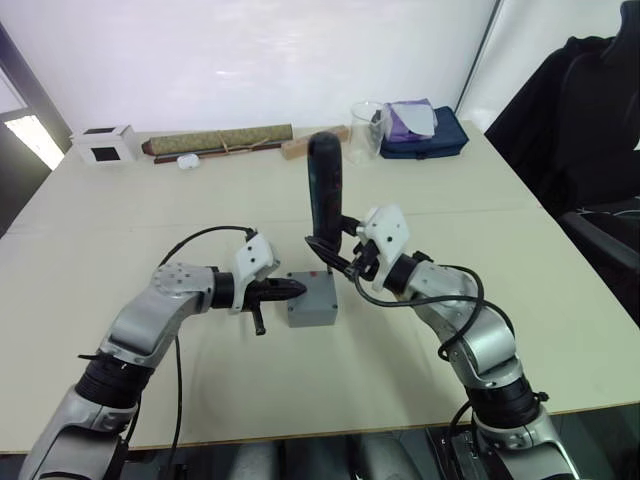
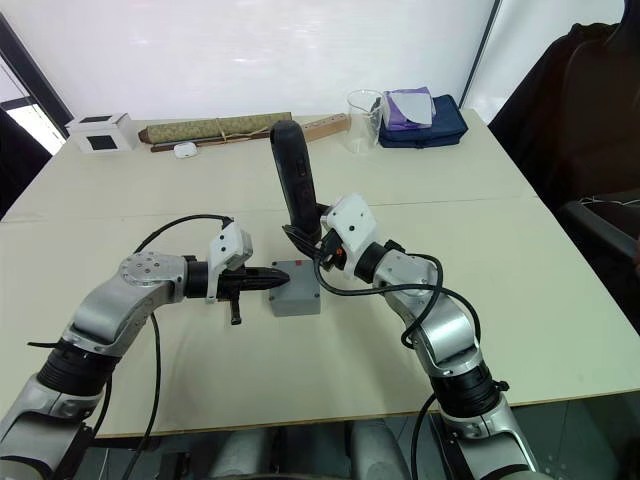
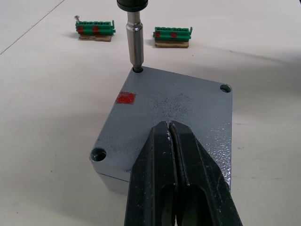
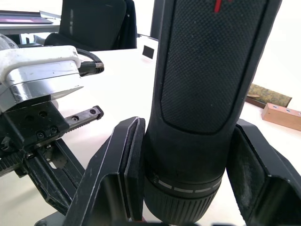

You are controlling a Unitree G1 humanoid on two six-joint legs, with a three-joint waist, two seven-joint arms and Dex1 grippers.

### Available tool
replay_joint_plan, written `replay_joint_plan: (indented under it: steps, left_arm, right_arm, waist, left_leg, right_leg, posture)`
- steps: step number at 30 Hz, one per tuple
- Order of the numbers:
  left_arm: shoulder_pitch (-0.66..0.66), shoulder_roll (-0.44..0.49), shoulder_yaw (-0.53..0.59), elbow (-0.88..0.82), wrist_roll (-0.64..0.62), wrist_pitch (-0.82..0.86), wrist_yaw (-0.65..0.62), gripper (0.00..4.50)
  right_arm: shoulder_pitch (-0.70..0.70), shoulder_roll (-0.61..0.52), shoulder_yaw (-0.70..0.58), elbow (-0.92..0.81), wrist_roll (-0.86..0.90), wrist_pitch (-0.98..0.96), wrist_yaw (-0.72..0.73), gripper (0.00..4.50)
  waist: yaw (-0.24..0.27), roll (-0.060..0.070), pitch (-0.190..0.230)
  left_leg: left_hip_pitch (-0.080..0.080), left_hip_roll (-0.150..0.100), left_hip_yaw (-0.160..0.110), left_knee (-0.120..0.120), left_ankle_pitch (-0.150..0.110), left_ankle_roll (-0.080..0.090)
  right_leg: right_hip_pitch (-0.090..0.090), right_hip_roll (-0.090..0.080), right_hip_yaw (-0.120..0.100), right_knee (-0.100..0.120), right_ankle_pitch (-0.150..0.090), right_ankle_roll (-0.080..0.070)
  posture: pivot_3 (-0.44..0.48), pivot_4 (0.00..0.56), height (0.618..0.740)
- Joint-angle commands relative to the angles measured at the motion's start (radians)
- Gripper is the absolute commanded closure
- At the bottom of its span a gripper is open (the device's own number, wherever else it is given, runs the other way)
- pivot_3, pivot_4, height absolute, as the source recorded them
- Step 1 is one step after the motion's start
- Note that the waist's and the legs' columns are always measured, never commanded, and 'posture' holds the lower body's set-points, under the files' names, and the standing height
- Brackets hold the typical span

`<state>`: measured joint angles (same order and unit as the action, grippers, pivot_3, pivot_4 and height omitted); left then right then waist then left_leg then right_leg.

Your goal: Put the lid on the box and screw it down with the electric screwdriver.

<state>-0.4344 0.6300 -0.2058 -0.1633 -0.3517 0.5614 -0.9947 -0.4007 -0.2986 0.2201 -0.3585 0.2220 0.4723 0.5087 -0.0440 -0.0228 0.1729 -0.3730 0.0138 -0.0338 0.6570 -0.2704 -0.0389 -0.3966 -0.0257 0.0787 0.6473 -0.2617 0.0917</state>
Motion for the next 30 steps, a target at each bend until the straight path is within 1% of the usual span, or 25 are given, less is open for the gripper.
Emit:
replay_joint_plan:
  steps: [1,17,25,27,30]
  left_arm:
    - [0.007,0.003,-0.008,0.005,0.015,0.003,-0.002,4.5]
    - [0.013,-0.01,-0.01,0.01,0.025,-0.01,-0.004,4.5]
    - [0.017,-0.013,-0.007,0.013,0.028,-0.016,-0.003,4.5]
    - [0.017,-0.013,-0.005,0.014,0.028,-0.017,-0.002,4.5]
    - [0.016,-0.012,-0.002,0.018,0.025,-0.017,-0.002,4.5]
  right_arm:
    - [0.061,-0.014,0.029,0.076,-0.012,0.074,0.006,2.48]
    - [0.066,-0.033,0.011,0.066,-0.009,0.071,0.018,2.48]
    - [0.036,-0.043,-0.022,0.054,0.011,0.062,0.043,2.48]
    - [0.003,-0.051,-0.051,0.023,0.046,0.075,0.061,2.48]
    - [-0.109,-0.091,-0.114,-0.035,0.108,0.113,0.094,2.48]
  waist:
    - [0.0,0.0,-0.002]
    - [0.001,0.0,-0.006]
    - [0.001,0.0,-0.006]
    - [0.001,0.0,-0.005]
    - [0.001,0.002,-0.003]
  left_leg:
    - [0.0,0.0,0.0,0.0,0.0,0.0]
    - [0.001,0.0,0.0,-0.005,0.0,0.0]
    - [0.001,0.0,0.0,-0.007,0.0,0.0]
    - [0.0,0.0,0.0,-0.007,0.0,0.0]
    - [-0.001,0.001,0.001,-0.008,0.0,0.0]
  right_leg:
    - [0.0,0.0,0.0,0.0,0.0,0.0]
    - [0.0,-0.001,0.0,-0.003,-0.001,0.0]
    - [0.0,-0.002,0.0,-0.006,-0.001,0.0]
    - [0.0,-0.002,0.0,-0.007,-0.001,0.0]
    - [-0.001,-0.003,0.0,-0.008,0.0,0.0]
  posture:
    - [0.0,0.15,0.74]
    - [0.0,0.15,0.74]
    - [0.0,0.15,0.74]
    - [0.0,0.15,0.74]
    - [0.0,0.15,0.74]
